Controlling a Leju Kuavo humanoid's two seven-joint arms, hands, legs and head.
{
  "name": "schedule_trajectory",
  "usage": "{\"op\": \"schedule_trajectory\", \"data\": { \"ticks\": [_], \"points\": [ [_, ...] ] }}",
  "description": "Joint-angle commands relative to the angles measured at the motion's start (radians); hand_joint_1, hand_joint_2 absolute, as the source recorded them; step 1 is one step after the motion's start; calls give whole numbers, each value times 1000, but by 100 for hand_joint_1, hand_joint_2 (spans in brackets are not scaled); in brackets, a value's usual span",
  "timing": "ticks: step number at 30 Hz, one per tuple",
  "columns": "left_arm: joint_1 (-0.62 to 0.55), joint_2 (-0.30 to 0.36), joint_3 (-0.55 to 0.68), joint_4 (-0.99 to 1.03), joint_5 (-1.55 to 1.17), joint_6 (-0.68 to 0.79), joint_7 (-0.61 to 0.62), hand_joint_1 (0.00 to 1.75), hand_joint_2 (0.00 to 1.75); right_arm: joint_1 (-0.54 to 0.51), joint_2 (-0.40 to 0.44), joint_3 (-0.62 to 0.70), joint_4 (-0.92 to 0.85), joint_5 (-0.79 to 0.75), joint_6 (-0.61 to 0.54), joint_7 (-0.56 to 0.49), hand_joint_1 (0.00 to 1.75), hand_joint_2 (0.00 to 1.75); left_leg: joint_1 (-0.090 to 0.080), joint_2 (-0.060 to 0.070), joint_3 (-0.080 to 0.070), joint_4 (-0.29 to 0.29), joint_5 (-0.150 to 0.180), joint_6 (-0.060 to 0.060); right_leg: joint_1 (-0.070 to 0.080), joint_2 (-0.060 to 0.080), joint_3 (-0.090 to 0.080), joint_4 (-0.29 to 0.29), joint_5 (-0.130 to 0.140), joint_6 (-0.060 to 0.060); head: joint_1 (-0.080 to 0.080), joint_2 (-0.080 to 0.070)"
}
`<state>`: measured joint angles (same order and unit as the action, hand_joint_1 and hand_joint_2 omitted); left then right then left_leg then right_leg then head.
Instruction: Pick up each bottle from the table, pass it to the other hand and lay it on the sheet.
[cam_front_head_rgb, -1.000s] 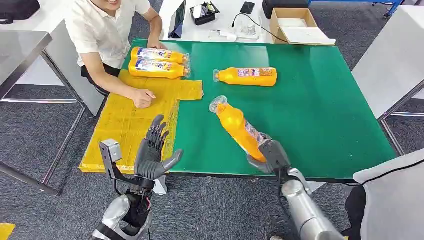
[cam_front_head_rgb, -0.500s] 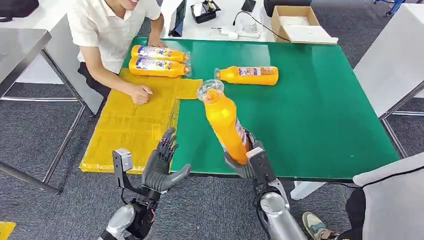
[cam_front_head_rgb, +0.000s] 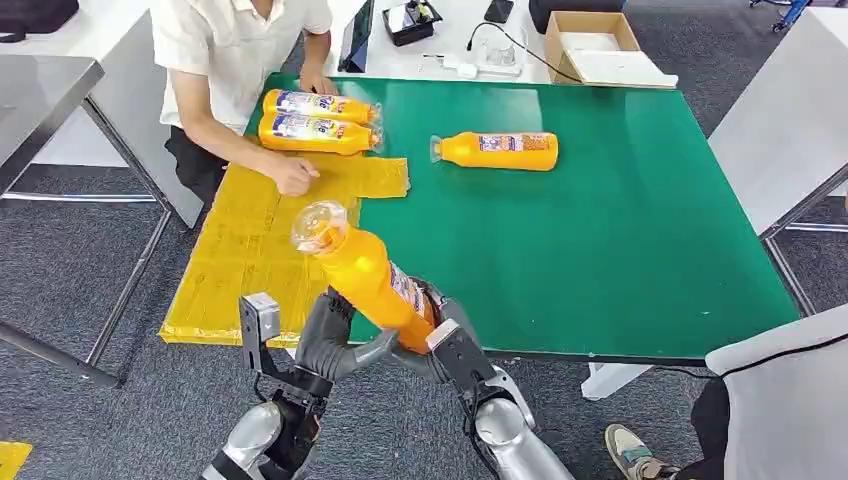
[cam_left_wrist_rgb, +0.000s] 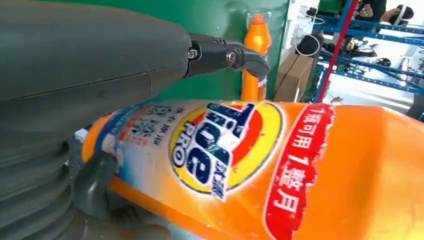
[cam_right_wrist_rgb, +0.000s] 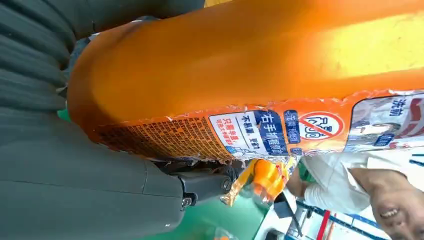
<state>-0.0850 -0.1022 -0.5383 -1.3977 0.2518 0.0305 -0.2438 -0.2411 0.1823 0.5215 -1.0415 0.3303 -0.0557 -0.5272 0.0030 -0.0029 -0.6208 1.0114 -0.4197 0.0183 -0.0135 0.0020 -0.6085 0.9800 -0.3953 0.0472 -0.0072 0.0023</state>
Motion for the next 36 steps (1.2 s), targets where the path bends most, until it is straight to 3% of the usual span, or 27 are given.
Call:
{"op": "schedule_trajectory", "data": {
  "ticks": [1, 5, 6, 8, 17, 18, 23, 28, 30, 31, 32, 33, 34, 36],
  "points": [
    [-37, 18, -26, 59, 1, 3, 2, 0, 175, -49, -16, 34, 60, -4, 3, 0, 173, 175, 0, 0, 4, -1, -1, -1, 0, 0, 4, 0, -1, -2, 0, 0],
    [-42, 6, -20, 67, 2, 14, -3, 0, 175, -60, -16, 79, 77, 2, 18, -1, 175, 175, 0, 0, 3, -1, -1, -1, 0, 0, 2, -1, -1, -1, 0, 0],
    [-45, 3, -18, 70, 17, 10, 5, 0, 175, -66, -15, 101, 87, 20, 17, -5, 175, 175, 1, 1, 8, -1, -3, -2, 1, 0, 8, -1, -3, -3, 0, 0],
    [-42, -4, -9, 83, 180, -98, 97, 0, 175, -81, -5, 137, 123, 39, 2, -15, 175, 175, 0, 1, 6, -1, -2, -1, 1, 1, 5, 0, -2, -2, 0, 0],
    [-56, -7, -11, 73, 278, -89, 80, 0, 175, -105, 11, 210, 208, 46, -18, -9, 175, 175, 1, 0, 5, -1, -1, -1, 1, -1, 5, -1, -2, -2, 0, 0],
    [-58, -5, -14, 71, 280, -90, 81, 175, 175, -107, 13, 210, 216, 46, -23, -7, 175, 175, 1, 0, 6, -1, -2, -1, 1, 0, 5, -1, -2, -2, 0, 0],
    [-64, -11, -12, 82, 475, -231, 138, 175, 175, -139, 17, 253, 296, 50, 20, -8, 175, 175, 1, 0, 3, -1, -1, -1, 1, -1, 3, -1, -1, -1, 0, 0],
    [-57, 8, -23, 79, 465, -241, 126, 175, 175, -168, 27, 271, 315, 106, -52, 42, 175, 175, 1, -1, 5, -1, -1, -1, 1, -1, 4, -1, -2, -2, 0, 0],
    [-61, 5, -20, 88, 465, -244, 124, 175, 175, -166, 25, 279, 310, 115, -50, 48, 157, 175, 1, -2, 5, -1, -2, -1, 1, -2, 5, 0, -3, -2, 0, 0],
    [-59, 3, -16, 89, 463, -244, 120, 175, 175, -162, 25, 279, 308, 112, -42, 53, 98, 175, 0, -1, 3, -1, -1, -1, 1, -2, 3, 0, -2, -1, 0, 0],
    [-58, 3, -9, 85, 428, -224, 90, 175, 175, -158, 26, 282, 312, 117, -40, 74, 12, 175, 1, -1, 5, -1, -2, -1, 1, -2, 5, 0, -3, -2, 0, 0],
    [-55, -3, 2, 79, 405, -200, 65, 175, 175, -158, 25, 288, 316, 130, -48, 93, 0, 175, 1, -1, 4, -1, -1, -1, 1, -2, 4, -1, -2, -1, 0, 0],
    [-51, -13, 20, 64, 377, -164, 47, 175, 175, -148, 26, 289, 315, 129, -54, 100, 0, 175, 1, -2, 10, -1, -4, -1, 2, -3, 10, -1, -5, -3, 0, 0],
    [-42, -30, 48, 33, 336, -119, 16, 175, 175, -145, 19, 312, 312, 149, -54, 125, 0, 175, 1, -1, 7, 0, -3, -1, 1, -3, 7, 0, -4, -2, 0, 0]
  ]
}}
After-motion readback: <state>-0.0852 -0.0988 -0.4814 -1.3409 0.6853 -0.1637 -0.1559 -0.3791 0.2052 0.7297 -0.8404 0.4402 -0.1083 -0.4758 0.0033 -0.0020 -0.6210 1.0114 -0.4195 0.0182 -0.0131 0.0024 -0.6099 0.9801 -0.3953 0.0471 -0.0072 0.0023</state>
